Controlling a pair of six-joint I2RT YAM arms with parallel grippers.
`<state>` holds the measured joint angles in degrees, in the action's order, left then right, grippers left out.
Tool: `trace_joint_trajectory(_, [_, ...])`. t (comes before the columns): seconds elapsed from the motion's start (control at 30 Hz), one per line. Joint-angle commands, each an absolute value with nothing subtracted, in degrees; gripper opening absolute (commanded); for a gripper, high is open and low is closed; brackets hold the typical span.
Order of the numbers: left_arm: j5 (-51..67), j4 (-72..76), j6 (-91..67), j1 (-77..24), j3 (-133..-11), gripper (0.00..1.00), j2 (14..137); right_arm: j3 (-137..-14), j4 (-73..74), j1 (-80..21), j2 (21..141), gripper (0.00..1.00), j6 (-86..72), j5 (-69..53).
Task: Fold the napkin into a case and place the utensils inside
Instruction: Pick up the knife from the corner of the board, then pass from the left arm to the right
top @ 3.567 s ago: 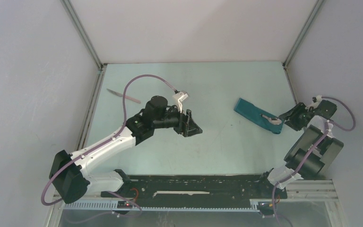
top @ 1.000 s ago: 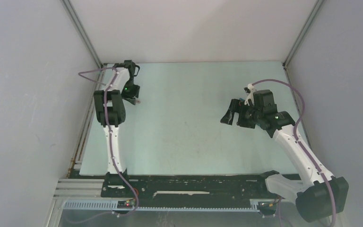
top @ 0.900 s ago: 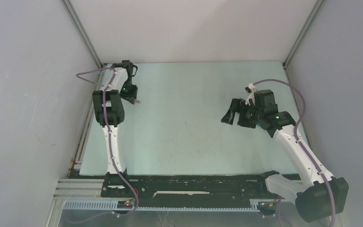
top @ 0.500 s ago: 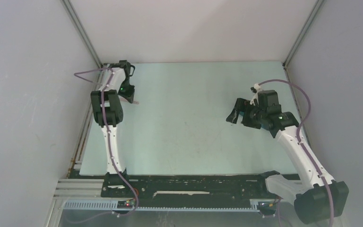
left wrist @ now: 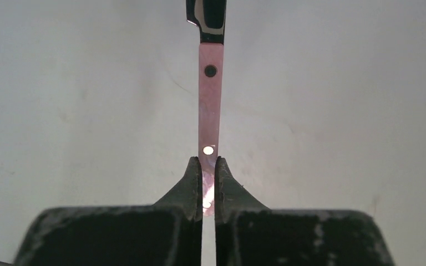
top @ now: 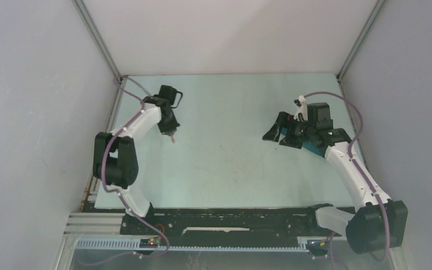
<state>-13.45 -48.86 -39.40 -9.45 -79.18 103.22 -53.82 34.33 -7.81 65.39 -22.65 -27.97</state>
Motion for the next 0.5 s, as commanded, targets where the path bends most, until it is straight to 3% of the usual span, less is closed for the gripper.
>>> trace_joint_trajectory(0.0, [-8.8, -42.4, -18.5, -20.3, -72.9, 0.00, 91.9, -54.8, 25.2, -12.5, 68.2, 0.99, -23.0, -38.7])
trace_joint_trajectory(0.13, [-8.6, -37.1, -5.1, -33.5, -65.4, 0.00, 82.8, -55.2, 15.2, -13.5, 74.9, 0.89, -24.2, -55.1])
trace_joint_trajectory(0.3, [-10.5, -34.6, 4.9, -45.7, -60.3, 0.00, 76.2, -59.7, 20.6, -14.8, 83.4, 0.81, -18.5, -56.8])
trace_joint_trajectory(0.47, [-12.7, -36.0, 8.4, -49.9, -58.8, 0.00, 74.6, -59.0, 23.4, -14.6, 84.3, 0.79, -15.8, -59.2])
